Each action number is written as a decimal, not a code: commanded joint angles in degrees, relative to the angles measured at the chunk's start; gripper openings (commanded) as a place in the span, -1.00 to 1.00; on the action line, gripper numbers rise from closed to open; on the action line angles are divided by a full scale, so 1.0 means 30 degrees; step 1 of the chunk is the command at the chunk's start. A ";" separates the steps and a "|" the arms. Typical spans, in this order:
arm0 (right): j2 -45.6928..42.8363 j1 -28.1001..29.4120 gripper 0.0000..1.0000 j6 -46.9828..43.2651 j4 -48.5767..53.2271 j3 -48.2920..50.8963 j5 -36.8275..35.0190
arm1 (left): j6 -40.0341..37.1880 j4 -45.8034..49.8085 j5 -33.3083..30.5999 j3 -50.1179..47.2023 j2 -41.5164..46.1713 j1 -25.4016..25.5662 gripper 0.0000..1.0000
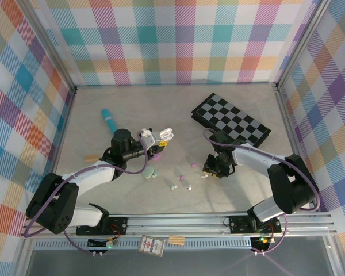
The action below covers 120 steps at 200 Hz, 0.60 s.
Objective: Insert the wireless bluetooth earbuds into the charging case
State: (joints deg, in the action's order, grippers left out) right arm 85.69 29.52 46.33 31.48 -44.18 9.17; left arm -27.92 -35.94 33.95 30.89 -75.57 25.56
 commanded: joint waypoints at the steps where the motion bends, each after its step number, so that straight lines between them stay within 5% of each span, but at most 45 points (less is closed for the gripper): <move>1: -0.0132 -0.0141 -0.32 0.0942 -0.1916 0.0719 0.1981 | -0.0154 -0.0051 0.0488 0.0219 0.0230 -0.0200 -0.85; 120: 0.0272 -0.0351 -0.49 0.0753 -0.2758 0.1549 0.2021 | -0.0184 0.0036 0.0664 0.0451 0.0155 -0.0200 -0.85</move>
State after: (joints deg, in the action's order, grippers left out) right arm 85.80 28.45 49.04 23.64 -40.34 15.49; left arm -27.92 -35.92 34.00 30.89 -75.57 25.56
